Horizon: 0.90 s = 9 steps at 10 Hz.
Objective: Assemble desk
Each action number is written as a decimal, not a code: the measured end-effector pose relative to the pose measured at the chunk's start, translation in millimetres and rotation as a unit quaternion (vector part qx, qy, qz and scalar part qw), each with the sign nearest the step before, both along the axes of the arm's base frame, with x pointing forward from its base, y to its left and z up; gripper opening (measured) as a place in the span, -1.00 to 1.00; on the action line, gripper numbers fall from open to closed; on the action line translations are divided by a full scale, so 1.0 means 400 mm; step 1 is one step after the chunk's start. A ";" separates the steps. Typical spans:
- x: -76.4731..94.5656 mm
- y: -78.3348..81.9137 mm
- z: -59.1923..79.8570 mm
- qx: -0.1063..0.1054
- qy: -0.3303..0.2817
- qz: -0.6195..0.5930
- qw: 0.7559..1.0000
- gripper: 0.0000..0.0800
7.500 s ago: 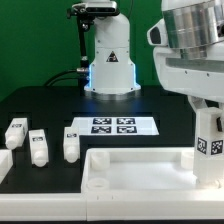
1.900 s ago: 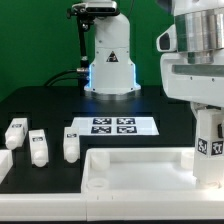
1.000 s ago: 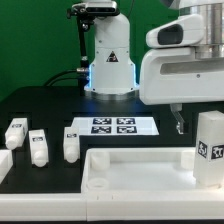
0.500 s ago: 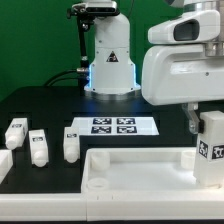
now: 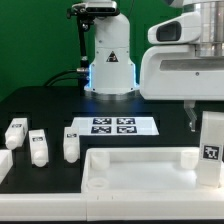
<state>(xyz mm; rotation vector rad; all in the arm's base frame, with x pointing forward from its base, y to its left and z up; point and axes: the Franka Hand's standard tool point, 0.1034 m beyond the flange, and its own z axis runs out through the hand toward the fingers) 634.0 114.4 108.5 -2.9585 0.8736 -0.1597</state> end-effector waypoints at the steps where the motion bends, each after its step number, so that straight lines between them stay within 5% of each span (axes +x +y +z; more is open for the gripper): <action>1: 0.000 0.001 0.000 0.003 0.001 -0.016 1.000 -0.29; 5: -0.001 0.001 0.003 0.037 0.013 -0.235 0.971 -0.29; 7: 0.001 0.005 -0.004 0.094 0.021 -0.441 0.892 -0.29; 9: -0.001 0.005 -0.004 0.097 0.022 -0.424 0.900 -0.21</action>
Offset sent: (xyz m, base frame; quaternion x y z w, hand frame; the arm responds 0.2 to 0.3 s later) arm 0.0000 0.0000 0.0000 0.0000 0.0000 0.1938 0.9810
